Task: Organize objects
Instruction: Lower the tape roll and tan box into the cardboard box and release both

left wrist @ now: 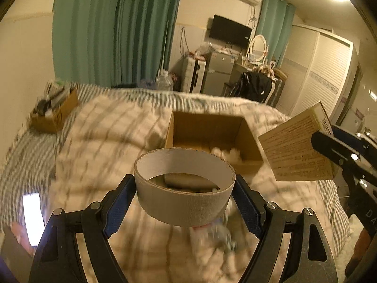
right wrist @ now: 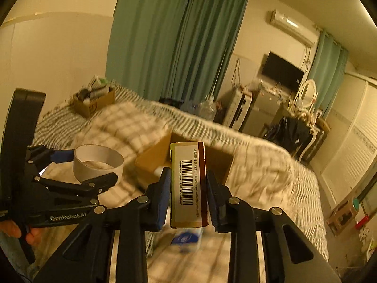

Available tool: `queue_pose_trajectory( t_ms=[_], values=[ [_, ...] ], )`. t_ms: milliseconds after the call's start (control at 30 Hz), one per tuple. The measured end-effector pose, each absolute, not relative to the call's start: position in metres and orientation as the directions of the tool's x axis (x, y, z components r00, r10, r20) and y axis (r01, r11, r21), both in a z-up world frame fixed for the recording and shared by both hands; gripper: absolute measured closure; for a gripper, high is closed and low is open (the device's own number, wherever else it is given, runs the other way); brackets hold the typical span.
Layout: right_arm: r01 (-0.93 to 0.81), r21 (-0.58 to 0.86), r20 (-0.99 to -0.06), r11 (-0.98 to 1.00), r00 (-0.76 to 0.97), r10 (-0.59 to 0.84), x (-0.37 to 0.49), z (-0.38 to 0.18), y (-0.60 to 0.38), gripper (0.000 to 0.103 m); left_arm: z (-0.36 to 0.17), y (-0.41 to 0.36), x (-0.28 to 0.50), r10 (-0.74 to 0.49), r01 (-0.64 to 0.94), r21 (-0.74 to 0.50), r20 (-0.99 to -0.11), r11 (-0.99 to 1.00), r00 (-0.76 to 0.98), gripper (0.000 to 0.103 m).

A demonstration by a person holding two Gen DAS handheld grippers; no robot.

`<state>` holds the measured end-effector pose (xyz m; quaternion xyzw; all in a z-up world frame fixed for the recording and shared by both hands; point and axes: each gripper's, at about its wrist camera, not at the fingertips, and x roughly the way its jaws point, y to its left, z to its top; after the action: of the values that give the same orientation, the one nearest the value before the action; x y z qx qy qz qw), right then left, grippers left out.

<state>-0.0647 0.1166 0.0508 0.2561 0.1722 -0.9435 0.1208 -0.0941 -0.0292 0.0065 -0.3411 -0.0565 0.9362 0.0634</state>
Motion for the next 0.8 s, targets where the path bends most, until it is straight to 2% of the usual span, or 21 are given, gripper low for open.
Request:
queue_pose_trajectory(
  t_ms=[167,367,800],
  values=[
    [0.307,-0.282,-0.496,-0.909,-0.858,-0.135,-0.106,0.076,0.113,0.076,0.026,-0.019,-0.140,0.163,-0.094,-0.143,-0.610,-0.985,-0.775,0.019],
    [0.322,-0.290,-0.522,-0.901,-0.843,-0.133,-0.173,0.075,0.110,0.076,0.028,-0.009,-0.198,0.136,-0.098,-0.096,-0.596,-0.991,-0.791,0.019],
    [0.362,-0.173,-0.664,-0.916,-0.730,-0.163,-0.291,-0.022,0.139,0.075,-0.067,0.013,-0.284,0.150,-0.163,-0.049,-0.701,-0.985,-0.697,0.019]
  ],
)
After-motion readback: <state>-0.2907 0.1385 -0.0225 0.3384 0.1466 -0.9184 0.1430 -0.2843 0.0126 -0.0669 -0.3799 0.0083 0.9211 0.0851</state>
